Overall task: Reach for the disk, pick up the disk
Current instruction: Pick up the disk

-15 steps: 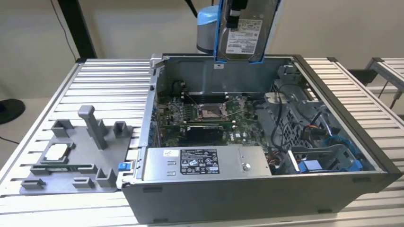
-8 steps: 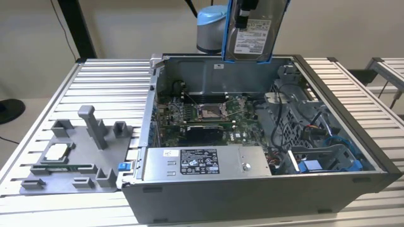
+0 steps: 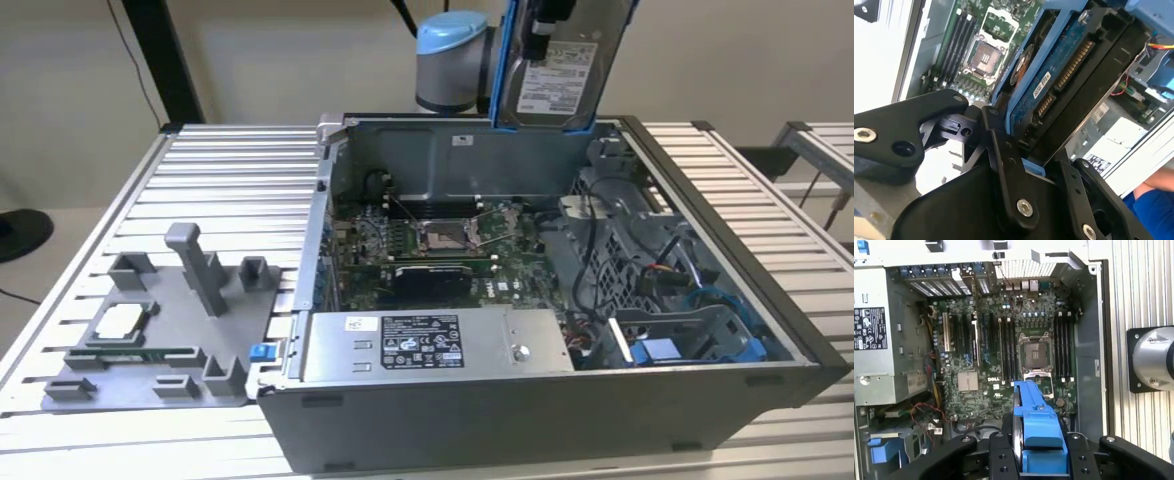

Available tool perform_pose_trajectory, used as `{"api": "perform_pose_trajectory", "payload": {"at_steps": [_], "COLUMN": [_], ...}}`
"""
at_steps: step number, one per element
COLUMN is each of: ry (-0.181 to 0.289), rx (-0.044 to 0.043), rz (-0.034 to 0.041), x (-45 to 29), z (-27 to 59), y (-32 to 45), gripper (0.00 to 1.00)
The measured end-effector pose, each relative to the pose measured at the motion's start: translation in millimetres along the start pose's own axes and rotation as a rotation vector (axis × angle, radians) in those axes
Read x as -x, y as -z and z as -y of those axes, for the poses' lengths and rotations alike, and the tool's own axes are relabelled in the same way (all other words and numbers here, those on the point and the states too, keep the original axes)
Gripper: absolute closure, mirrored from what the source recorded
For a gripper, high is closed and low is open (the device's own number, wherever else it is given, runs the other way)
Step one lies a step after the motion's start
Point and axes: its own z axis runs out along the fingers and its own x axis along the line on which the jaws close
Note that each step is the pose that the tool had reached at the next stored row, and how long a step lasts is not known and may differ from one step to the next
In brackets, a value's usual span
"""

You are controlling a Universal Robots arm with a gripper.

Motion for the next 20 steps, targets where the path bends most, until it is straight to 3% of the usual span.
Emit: {"api": "perform_pose_trajectory", "payload": {"at_steps": [13, 16, 20], "ry": [0.0, 0.0, 0.0], "rx": [0.0036, 0.0039, 0.0038], "rz": [-0.0002, -0.0002, -0.0003], "x": [5.1, 5.8, 6.1], "z": [56.3, 63.7, 66.2], "y": [1.6, 1.8, 1.9], "gripper": [1.0, 1.0, 1.0]}}
